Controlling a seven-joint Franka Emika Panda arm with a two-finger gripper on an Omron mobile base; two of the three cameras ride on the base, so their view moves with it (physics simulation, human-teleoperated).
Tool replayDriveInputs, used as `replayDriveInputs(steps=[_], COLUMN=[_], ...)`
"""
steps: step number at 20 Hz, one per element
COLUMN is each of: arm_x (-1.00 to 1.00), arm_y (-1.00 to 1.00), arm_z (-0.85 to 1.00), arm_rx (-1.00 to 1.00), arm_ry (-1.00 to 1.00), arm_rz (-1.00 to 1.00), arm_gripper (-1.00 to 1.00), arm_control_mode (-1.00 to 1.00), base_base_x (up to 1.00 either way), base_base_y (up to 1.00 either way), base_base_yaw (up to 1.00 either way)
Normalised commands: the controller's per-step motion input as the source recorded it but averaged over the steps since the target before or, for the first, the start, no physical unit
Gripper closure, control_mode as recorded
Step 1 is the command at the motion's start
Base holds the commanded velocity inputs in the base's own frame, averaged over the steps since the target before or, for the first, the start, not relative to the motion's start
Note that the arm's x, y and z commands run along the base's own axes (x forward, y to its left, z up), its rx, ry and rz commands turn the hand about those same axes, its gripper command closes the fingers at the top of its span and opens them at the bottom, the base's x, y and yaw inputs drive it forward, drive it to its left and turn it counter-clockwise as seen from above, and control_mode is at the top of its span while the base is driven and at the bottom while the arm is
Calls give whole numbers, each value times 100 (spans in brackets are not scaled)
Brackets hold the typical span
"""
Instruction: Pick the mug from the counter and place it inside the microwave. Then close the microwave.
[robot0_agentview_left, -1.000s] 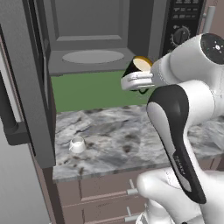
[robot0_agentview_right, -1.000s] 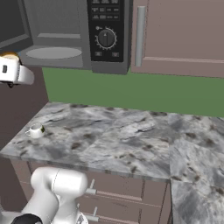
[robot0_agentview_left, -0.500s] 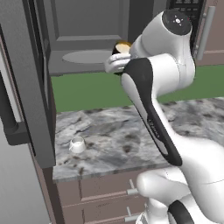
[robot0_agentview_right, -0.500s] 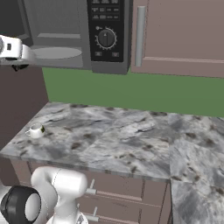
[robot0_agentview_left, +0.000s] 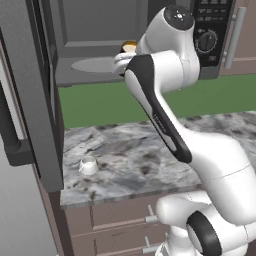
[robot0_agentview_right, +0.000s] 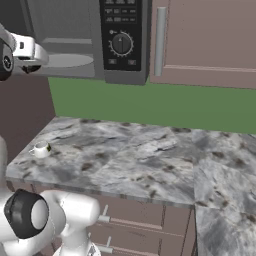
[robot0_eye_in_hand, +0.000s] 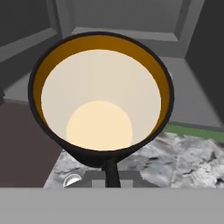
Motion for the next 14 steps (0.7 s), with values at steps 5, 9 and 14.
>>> replayDriveInputs(steps=[5,9,14], arm_x=[75,84,76], arm_y=[1,0,7], arm_z=[0,1,7], arm_rx=[-1,-3,-4], arm_ry=[4,13,14], arm_rz=[0,0,0], arm_gripper=[100,100,100], arm_control_mode=[-100,-100,-100], base_base_x=[0,0,0], base_base_y=[0,0,0], base_base_yaw=[0,0,0])
